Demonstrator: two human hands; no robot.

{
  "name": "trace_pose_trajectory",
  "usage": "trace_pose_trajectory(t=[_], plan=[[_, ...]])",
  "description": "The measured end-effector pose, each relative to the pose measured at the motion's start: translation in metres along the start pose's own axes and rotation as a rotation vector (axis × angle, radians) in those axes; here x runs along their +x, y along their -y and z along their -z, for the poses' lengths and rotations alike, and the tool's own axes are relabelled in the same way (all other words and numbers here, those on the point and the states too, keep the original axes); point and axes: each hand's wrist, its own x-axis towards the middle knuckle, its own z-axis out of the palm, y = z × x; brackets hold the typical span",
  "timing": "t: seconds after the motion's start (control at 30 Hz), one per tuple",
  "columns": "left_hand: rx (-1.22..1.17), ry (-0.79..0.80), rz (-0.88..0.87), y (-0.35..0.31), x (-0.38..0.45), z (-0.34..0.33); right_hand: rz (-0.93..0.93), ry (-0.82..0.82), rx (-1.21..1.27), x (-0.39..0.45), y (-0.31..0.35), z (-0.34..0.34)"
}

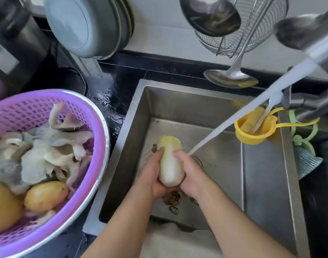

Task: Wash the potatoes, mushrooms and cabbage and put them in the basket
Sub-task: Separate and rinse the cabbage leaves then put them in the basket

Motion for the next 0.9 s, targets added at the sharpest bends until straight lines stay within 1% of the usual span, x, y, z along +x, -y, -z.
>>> trace_pose_trajectory(t=[0.07,0.17,0.2,0.27,0.33,0.43,0.57,0.63,0.7,0.73,0.8,0.87,0.9], plan=[[0.0,0.015,-0.011,-0.001,-0.004,0.005,0.035,-0.057,-0.087,-0.002,-0.004,-0.004],[0.065,-0.007,-0.103,0.005,-0.001,0.012,0.182,-0.181,-0.292,-0.009,-0.013,-0.006],[0.089,-0.025,-0.149,0.006,0.003,0.014,0.212,-0.185,-0.299,-0.013,-0.016,-0.005],[0.14,-0.05,-0.236,0.01,0.009,0.014,0.269,-0.14,-0.311,-0.025,-0.02,-0.002],[0.162,-0.016,-0.29,0.01,0.004,0.009,0.327,-0.097,-0.395,-0.032,-0.021,0.002],[0.066,0.035,-0.261,0.008,0.001,0.007,0.4,-0.119,-0.517,-0.033,-0.019,0.005],[0.014,0.045,-0.313,0.011,0.006,0.008,0.485,-0.124,-0.654,-0.034,-0.015,-0.005],[-0.013,0.082,-0.329,0.014,0.007,0.008,0.467,-0.116,-0.614,-0.033,-0.015,-0.007],[0.026,0.087,-0.354,0.014,0.008,0.008,0.401,-0.117,-0.531,-0.033,-0.008,-0.002],[0.063,0.078,-0.375,0.012,0.006,0.007,0.356,-0.093,-0.476,-0.032,-0.005,0.002],[0.159,0.084,-0.39,0.009,0.006,0.005,0.242,0.012,-0.298,-0.033,0.003,0.01],[0.161,0.141,-0.309,0.008,0.0,0.001,0.153,0.126,-0.163,-0.036,0.006,0.013],[0.134,0.158,-0.257,0.008,-0.003,0.0,0.133,0.145,-0.167,-0.037,0.005,0.013]])
